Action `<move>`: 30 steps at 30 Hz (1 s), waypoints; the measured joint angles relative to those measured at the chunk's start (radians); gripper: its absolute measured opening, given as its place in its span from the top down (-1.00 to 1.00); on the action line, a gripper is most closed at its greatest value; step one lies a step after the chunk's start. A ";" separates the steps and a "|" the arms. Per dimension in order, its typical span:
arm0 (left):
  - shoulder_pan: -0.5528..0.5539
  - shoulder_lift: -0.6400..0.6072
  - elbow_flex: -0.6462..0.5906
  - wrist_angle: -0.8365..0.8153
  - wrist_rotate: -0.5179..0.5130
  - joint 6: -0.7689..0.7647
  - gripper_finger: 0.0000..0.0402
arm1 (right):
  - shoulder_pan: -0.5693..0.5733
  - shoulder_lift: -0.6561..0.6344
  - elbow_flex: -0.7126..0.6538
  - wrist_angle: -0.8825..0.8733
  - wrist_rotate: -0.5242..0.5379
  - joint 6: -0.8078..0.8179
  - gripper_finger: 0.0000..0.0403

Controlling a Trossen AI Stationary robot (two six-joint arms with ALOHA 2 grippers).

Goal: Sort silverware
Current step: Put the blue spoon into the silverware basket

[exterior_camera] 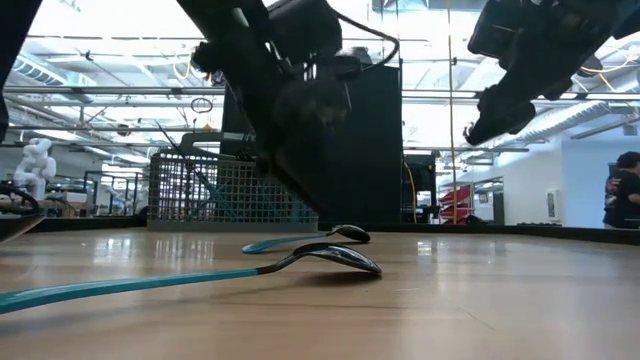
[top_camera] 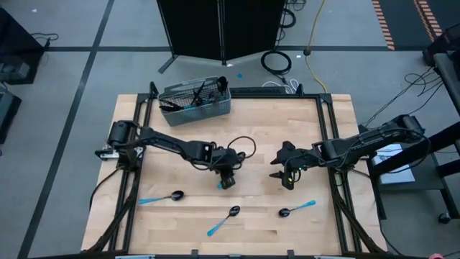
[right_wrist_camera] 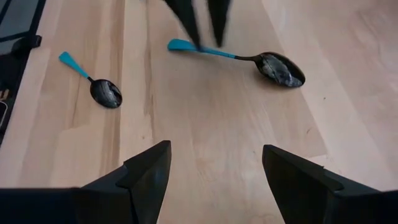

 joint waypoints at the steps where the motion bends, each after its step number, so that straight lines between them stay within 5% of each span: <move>1: -0.003 -0.009 0.001 -0.003 0.030 0.000 0.45 | 0.000 0.000 0.000 0.001 0.001 -0.010 -0.24; 9: -0.122 -0.039 0.028 -0.004 0.157 0.082 0.45 | -0.003 0.000 0.000 0.026 0.062 -0.064 -0.24; 17: -0.267 -0.039 0.112 0.002 0.168 0.001 0.45 | -0.016 0.000 0.000 0.135 0.102 -0.118 -0.24; 30: -0.443 -0.039 0.168 0.037 -0.079 -0.135 0.45 | -0.012 0.014 0.000 0.277 0.102 -0.067 -0.24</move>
